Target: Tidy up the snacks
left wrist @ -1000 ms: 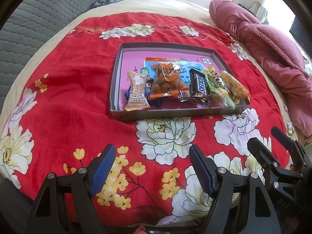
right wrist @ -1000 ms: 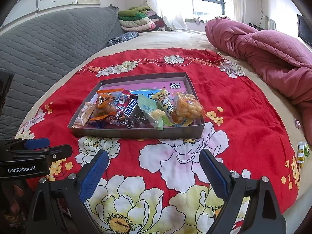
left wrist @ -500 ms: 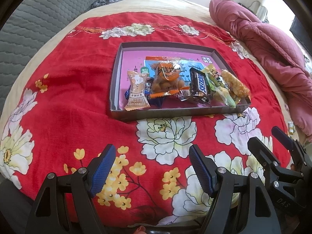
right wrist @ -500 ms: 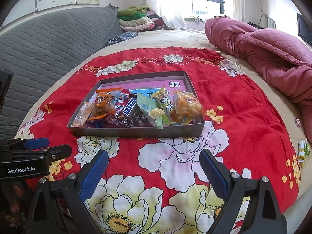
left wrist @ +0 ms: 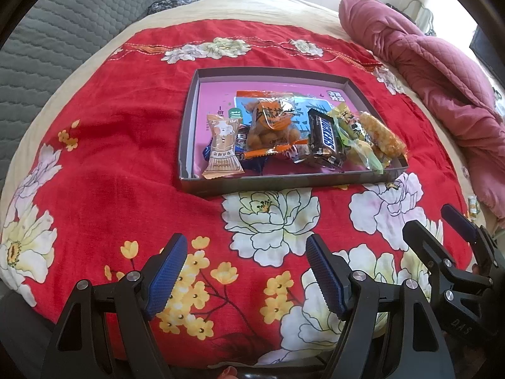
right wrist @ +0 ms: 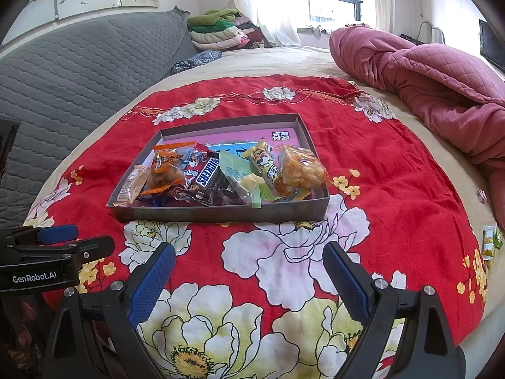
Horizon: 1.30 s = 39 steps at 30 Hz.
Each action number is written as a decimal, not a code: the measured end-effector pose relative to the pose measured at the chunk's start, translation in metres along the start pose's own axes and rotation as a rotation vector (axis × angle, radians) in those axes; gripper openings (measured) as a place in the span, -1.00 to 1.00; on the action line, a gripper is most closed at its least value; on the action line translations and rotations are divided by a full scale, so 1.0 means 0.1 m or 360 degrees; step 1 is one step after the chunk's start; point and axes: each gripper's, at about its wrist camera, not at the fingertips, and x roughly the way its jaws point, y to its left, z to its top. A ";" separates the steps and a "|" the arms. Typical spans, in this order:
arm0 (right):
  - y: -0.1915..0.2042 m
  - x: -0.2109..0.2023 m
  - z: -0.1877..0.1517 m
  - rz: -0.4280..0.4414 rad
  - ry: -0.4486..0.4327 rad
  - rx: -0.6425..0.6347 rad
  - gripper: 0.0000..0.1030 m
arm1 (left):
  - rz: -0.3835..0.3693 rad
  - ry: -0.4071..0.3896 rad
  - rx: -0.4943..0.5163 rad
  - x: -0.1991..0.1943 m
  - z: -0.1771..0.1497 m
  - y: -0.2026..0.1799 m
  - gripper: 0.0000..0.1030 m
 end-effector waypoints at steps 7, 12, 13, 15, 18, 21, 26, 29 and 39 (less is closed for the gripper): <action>-0.01 0.01 0.00 -0.0001 0.0006 0.0003 0.83 | 0.0013 0.0004 0.0000 0.00 0.00 -0.01 0.53; -0.01 0.01 -0.01 0.0001 0.0006 0.0001 0.83 | 0.0022 0.0016 -0.0007 0.01 0.00 0.00 0.52; -0.01 0.01 -0.01 0.0001 0.0006 0.0002 0.83 | 0.0021 0.0018 -0.0004 0.01 0.00 0.00 0.53; -0.01 0.01 -0.01 -0.0001 0.0006 0.0004 0.83 | 0.0018 0.0022 -0.0003 0.01 0.00 -0.01 0.52; -0.01 0.01 -0.01 0.0001 0.0003 0.0004 0.83 | 0.0014 0.0024 -0.0009 0.02 -0.01 -0.02 0.53; -0.01 0.02 -0.01 0.0003 0.0003 0.0003 0.83 | 0.0025 0.0025 -0.0023 0.02 -0.01 0.00 0.53; -0.01 0.02 0.00 0.0006 -0.0005 0.0011 0.83 | 0.0032 0.0017 -0.0025 0.02 -0.01 -0.01 0.53; -0.02 0.01 0.00 0.0008 -0.0007 0.0014 0.83 | 0.0046 0.0006 -0.0024 0.02 -0.01 -0.01 0.53; 0.01 0.08 0.02 0.0031 -0.0012 0.0023 0.84 | 0.0071 -0.0063 -0.0036 0.13 0.03 0.05 0.52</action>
